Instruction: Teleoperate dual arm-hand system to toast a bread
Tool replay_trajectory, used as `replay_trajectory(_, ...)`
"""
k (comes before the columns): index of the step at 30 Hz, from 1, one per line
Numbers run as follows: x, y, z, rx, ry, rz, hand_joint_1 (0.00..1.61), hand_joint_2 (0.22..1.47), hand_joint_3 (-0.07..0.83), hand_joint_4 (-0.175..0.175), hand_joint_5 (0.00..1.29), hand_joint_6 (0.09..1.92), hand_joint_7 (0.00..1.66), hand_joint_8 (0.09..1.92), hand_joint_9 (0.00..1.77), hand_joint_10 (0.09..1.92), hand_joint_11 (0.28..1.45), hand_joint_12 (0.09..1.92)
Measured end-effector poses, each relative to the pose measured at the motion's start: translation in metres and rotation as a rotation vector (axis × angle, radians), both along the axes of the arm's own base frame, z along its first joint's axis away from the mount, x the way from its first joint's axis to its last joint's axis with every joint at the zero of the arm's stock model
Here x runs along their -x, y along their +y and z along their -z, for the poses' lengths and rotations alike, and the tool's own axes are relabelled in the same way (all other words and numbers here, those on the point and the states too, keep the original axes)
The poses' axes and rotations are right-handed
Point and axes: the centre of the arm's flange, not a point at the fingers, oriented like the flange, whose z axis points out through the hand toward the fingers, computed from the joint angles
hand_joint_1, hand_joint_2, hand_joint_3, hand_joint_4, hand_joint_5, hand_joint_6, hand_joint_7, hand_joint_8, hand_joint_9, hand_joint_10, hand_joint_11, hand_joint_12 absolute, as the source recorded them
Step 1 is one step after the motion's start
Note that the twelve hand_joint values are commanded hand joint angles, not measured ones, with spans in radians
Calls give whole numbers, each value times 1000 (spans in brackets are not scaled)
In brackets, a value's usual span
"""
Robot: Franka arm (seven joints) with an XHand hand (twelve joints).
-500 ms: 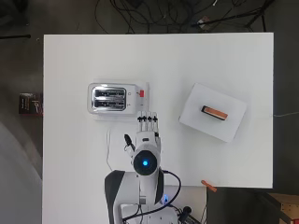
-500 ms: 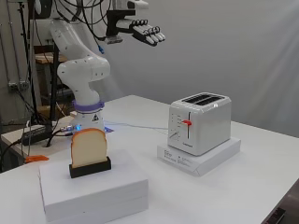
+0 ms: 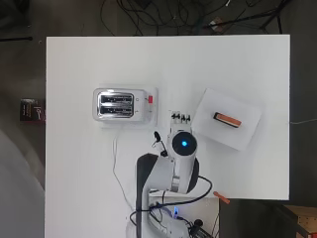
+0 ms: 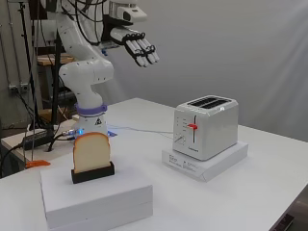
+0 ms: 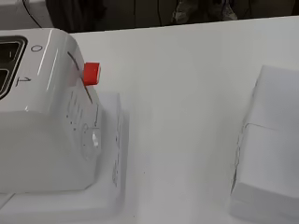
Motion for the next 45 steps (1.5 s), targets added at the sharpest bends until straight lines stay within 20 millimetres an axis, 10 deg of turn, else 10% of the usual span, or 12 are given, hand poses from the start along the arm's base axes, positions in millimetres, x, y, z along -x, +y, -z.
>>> replay_trajectory(4,-4,-65,16,-59,7,65,227,1036,-20,-37,245,87,392,87,517,87,470,87)
replay_trajectory(13,10,-215,145,-170,207,265,252,1050,1,-51,220,87,421,87,518,87,477,87)
replay_trajectory(24,17,-213,133,-84,-17,229,302,1197,3,-74,360,87,485,87,606,87,517,87)
replay_trajectory(35,-30,-242,132,-77,171,245,229,1027,-12,-46,220,87,393,87,526,87,491,87)
replay_trajectory(45,-18,-252,86,-74,52,251,376,941,-24,-38,245,87,400,87,450,87,447,87)
